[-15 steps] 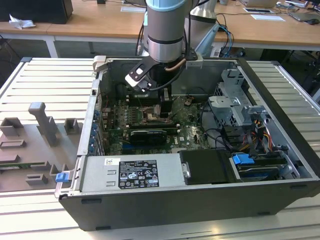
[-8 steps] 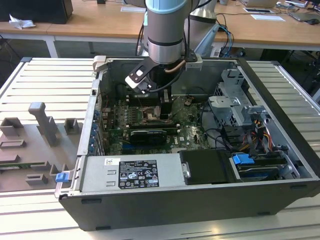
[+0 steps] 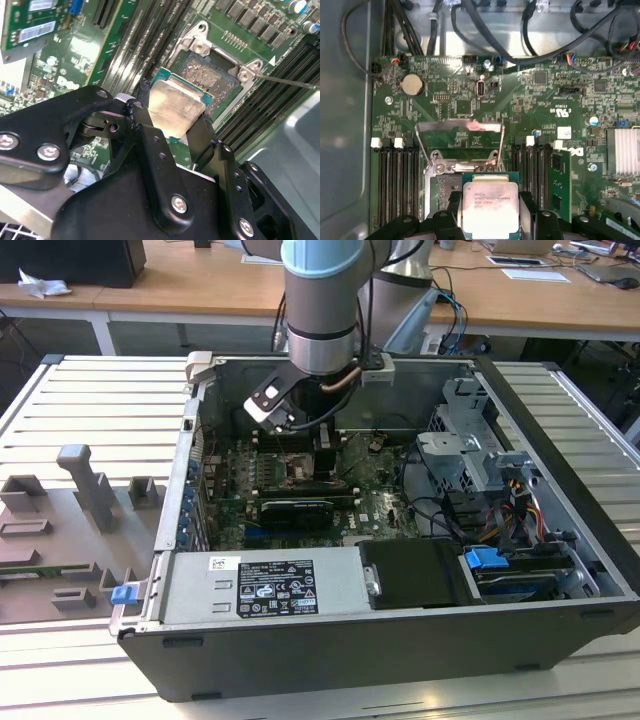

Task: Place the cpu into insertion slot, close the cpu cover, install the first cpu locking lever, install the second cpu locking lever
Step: 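Place the cpu into insertion slot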

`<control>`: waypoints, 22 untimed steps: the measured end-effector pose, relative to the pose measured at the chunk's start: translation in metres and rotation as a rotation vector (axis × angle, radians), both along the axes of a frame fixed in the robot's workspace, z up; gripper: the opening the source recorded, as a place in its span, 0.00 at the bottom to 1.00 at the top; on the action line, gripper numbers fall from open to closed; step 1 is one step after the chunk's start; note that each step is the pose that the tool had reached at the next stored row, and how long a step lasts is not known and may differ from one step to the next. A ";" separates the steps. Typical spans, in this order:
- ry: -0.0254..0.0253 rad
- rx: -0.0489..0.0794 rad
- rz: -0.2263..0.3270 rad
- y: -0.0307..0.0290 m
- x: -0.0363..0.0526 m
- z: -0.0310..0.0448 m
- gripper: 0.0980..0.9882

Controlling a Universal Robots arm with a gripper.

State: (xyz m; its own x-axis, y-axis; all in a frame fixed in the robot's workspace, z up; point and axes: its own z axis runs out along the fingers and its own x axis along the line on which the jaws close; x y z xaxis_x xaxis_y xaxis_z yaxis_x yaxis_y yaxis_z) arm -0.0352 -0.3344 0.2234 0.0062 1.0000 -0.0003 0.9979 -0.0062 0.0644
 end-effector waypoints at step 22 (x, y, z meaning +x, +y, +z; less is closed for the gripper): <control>-0.0001 -0.008 -0.003 0.0212 -0.0082 -0.0238 0.50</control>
State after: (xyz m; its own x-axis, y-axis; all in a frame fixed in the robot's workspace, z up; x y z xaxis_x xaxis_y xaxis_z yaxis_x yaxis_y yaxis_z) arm -0.0434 -0.3132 0.1996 0.0090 0.9999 -0.0078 0.9979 -0.0085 0.0645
